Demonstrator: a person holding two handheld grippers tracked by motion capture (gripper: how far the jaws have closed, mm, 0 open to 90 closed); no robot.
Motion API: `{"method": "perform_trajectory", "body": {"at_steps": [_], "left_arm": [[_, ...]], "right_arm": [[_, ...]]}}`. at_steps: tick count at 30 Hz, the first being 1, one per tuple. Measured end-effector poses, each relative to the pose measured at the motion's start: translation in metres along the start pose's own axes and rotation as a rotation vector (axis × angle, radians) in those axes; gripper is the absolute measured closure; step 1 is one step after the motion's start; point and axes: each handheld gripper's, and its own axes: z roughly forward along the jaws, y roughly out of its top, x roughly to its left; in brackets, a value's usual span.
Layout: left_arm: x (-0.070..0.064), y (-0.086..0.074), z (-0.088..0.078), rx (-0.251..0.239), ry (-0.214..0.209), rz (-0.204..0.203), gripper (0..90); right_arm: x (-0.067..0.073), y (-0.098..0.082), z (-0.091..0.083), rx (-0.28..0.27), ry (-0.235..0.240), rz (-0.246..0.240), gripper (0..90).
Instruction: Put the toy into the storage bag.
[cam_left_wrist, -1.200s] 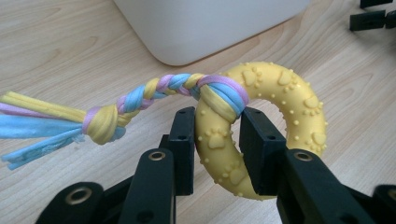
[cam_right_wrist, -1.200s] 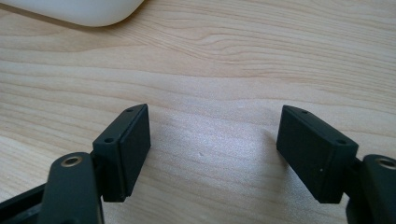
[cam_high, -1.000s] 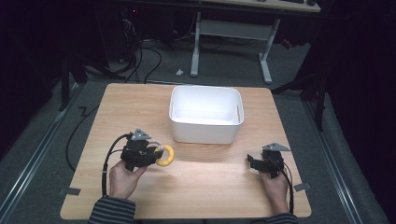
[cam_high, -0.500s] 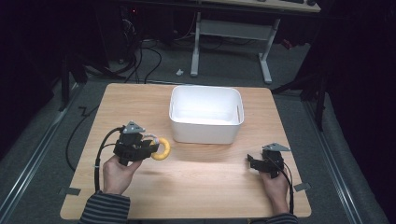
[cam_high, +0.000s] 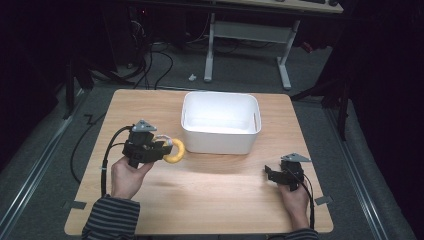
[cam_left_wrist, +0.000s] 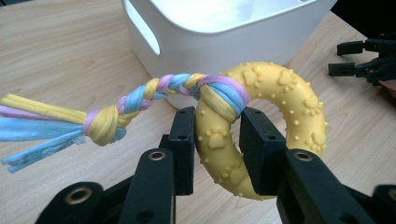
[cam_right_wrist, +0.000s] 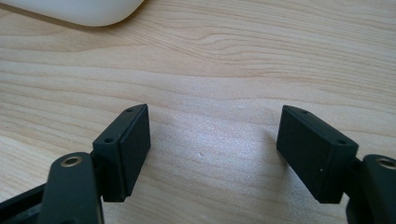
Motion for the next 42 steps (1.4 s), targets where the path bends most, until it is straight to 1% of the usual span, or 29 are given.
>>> {"method": "perform_trajectory", "body": {"at_steps": [3,5,8,9,10,11,12,13,14,17,19,21,22,28,31,36,41,42], "left_arm": [[-0.004,0.006,-0.002,-0.010,-0.006,0.014,66.9],[-0.007,0.011,-0.002,-0.011,-0.003,0.030,66.9],[-0.009,0.018,-0.002,-0.007,-0.009,0.041,66.9],[-0.010,0.023,-0.001,-0.005,-0.009,0.051,66.9],[-0.010,0.023,-0.001,-0.005,-0.009,0.051,66.9],[-0.012,0.027,0.000,-0.006,-0.009,0.060,66.9],[-0.012,0.027,0.000,-0.006,-0.009,0.060,66.9],[-0.014,0.031,0.002,0.000,-0.014,0.068,66.9],[-0.014,0.031,0.002,0.000,-0.014,0.068,66.9],[-0.015,0.040,0.006,0.002,-0.016,0.078,66.9],[-0.015,0.042,0.008,0.001,-0.018,0.078,66.9],[-0.017,0.049,0.011,0.006,-0.017,0.092,66.9],[-0.017,0.049,0.011,0.006,-0.017,0.092,66.9],[-0.020,0.063,0.018,0.008,-0.029,0.105,66.9],[-0.021,0.067,0.022,0.005,-0.035,0.113,66.9],[-0.021,0.073,0.029,0.008,-0.041,0.110,66.9],[-0.023,0.084,0.038,0.016,-0.041,0.127,66.9],[-0.023,0.084,0.038,0.016,-0.041,0.127,66.9]], "right_arm": [[0.000,0.000,0.000,0.000,0.001,0.000,26.2],[0.000,0.000,0.000,0.000,0.000,0.000,26.2],[0.000,0.000,0.000,0.000,0.000,0.000,26.2],[0.000,0.000,0.000,0.000,0.000,0.000,26.2],[0.000,0.000,0.000,0.000,0.000,0.000,26.2],[0.000,0.000,0.000,0.000,0.000,0.000,26.2],[0.000,0.000,0.000,0.000,0.000,0.000,26.2],[0.000,0.000,0.000,0.000,0.000,0.000,26.2],[0.000,0.000,0.000,0.000,0.000,0.000,26.2],[0.000,0.000,0.000,0.000,0.001,0.000,26.2],[0.000,0.000,0.000,0.000,0.000,0.000,26.2],[0.000,0.000,0.000,-0.001,0.000,-0.002,26.2],[0.000,0.000,0.000,-0.001,0.000,-0.002,26.2],[0.000,0.000,0.000,0.000,-0.001,-0.001,26.2],[0.000,0.000,0.000,0.000,0.000,-0.001,26.2],[0.000,0.000,0.000,0.000,-0.001,-0.001,26.2],[0.000,0.000,0.000,-0.001,0.000,-0.003,26.2],[0.000,0.000,0.000,-0.001,0.000,-0.003,26.2]]}}
